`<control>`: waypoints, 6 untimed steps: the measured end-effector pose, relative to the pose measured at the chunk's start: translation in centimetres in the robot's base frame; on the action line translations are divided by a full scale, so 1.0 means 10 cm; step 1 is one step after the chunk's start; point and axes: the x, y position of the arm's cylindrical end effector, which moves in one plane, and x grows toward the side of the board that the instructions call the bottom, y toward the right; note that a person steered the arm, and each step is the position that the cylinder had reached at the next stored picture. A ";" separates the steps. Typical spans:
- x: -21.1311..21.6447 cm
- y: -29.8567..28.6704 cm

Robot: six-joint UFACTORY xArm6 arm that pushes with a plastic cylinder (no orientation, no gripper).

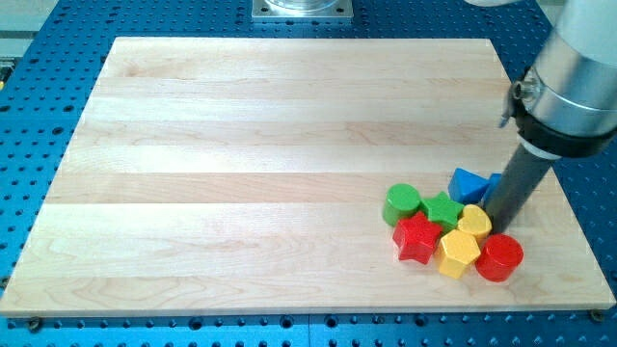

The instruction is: Push the heart into the stars

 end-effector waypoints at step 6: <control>-0.19 0.67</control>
